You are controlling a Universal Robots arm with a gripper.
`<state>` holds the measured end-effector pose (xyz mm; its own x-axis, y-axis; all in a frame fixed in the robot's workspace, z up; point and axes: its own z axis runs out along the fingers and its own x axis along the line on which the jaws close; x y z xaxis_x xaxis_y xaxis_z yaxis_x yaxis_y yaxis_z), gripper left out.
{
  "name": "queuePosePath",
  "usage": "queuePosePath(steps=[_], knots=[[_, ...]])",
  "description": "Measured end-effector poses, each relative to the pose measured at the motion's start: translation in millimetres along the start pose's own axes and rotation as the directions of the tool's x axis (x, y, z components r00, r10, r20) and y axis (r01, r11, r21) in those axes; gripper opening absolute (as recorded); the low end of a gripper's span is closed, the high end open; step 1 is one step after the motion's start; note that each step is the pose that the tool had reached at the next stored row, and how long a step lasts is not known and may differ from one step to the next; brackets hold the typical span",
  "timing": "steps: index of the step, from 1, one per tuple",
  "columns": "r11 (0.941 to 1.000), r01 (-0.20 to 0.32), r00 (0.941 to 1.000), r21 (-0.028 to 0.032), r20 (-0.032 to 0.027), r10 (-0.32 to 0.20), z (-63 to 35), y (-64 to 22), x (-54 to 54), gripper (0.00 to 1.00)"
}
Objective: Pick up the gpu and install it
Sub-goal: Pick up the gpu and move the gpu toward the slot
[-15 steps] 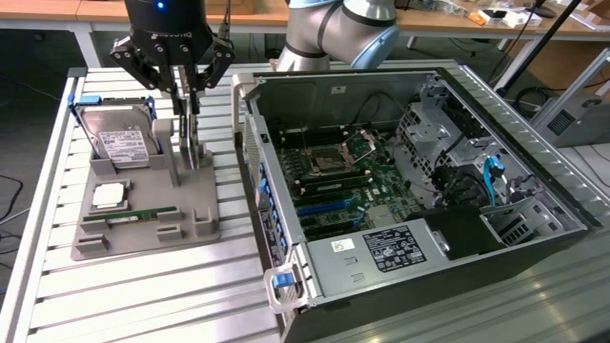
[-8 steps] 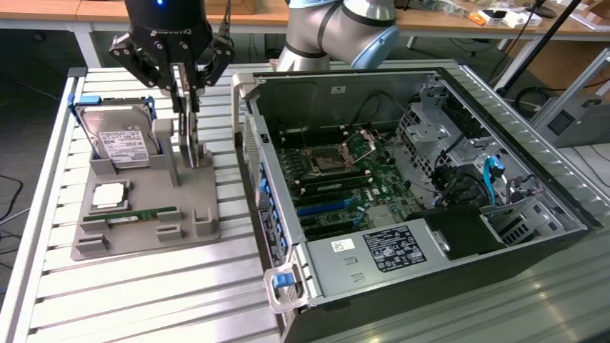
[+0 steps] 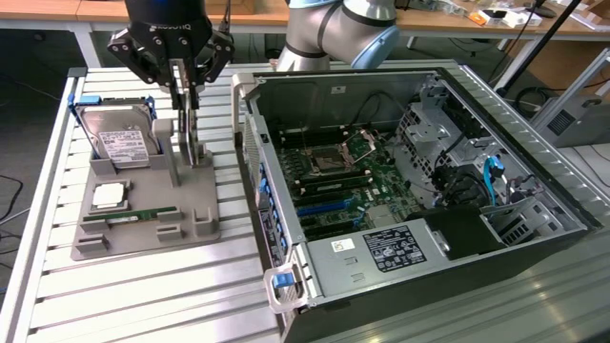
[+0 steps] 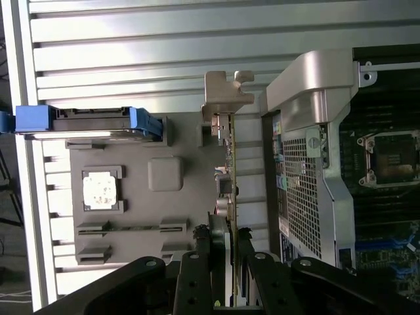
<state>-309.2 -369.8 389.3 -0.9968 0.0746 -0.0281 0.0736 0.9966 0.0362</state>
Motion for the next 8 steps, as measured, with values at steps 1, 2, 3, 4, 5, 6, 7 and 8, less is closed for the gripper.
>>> queuePosePath(steps=[1, 2, 3, 4, 5, 6, 7, 8], knots=[[1.0, 0.0, 1.0, -0.0001, -0.0001, 0.0, -0.3, 0.0, 0.0, 0.27], [1.0, 0.0, 1.0, -0.0001, 0.0, 0.0, -0.9, 0.0, 0.0, 0.27], [1.0, 0.0, 1.0, 0.0, 0.0001, 0.0, -1.2, 0.0, 0.0, 0.27], [1.0, 0.0, 1.0, 0.0, 0.0001, 0.0, -1.5, 0.0, -0.1, 0.27], [1.0, 0.0, 1.0, 0.0, 0.0, 0.0, -1.8, 0.1, 0.0, 0.27], [1.0, 0.0, 1.0, -0.0001, 0.0001, 0.0, -1.9, 0.1, -0.1, 0.27], [1.0, 0.0, 1.0, -0.0001, 0.0001, 0.0, -2.1, 0.1, -0.1, 0.27], [1.0, 0.0, 1.0, 0.0, 0.0, 0.0, -2.3, 0.1, -0.1, 0.27]])
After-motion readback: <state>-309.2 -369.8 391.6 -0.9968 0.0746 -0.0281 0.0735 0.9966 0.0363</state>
